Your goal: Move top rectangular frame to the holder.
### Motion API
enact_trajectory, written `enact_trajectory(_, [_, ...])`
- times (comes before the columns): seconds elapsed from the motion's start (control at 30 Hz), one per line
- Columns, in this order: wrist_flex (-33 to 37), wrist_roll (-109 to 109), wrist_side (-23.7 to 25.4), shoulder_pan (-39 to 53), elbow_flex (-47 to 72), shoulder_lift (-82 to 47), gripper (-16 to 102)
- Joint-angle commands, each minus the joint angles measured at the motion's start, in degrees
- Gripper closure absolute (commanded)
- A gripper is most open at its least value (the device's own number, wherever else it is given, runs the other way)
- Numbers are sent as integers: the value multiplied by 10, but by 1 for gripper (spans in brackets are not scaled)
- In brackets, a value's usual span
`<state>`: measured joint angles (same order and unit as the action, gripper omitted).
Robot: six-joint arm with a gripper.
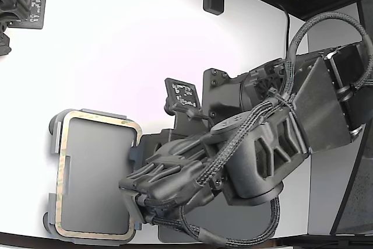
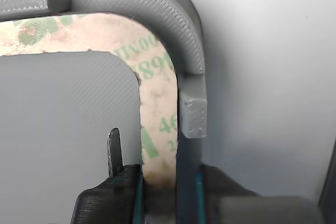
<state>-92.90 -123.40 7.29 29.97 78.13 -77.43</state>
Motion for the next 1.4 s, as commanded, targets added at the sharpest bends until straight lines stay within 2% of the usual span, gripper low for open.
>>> enact_trajectory(0.0, [1,0,2,-7,-18,-16,25])
enact_trajectory(0.07, [1,0,1,-7,-23,-14,11])
enact_trajectory(0.1, [0,0,1,-7,-25,-13,-14])
enact_trajectory(0.27, [-17,16,23,-7,-70,-6,-14])
enact_trajectory(0.4, [-18,57,77,-2,-110,-15,-14])
enact_trajectory(0.6, [-6,286,171,5,-92,-88,-14])
enact_trajectory(0.73, [58,502,202,-4,-18,-189,-14])
enact_trajectory(0.87, [116,686,171,-37,82,-301,-14])
enact_trajectory(1.0, [191,802,168,-64,219,-424,-14])
enact_trajectory(1.1, [228,866,129,-112,311,-520,-14])
enact_trajectory(1.17, [240,929,84,-163,355,-579,-14])
enact_trajectory(1.37, [248,1160,-95,-368,423,-678,-14])
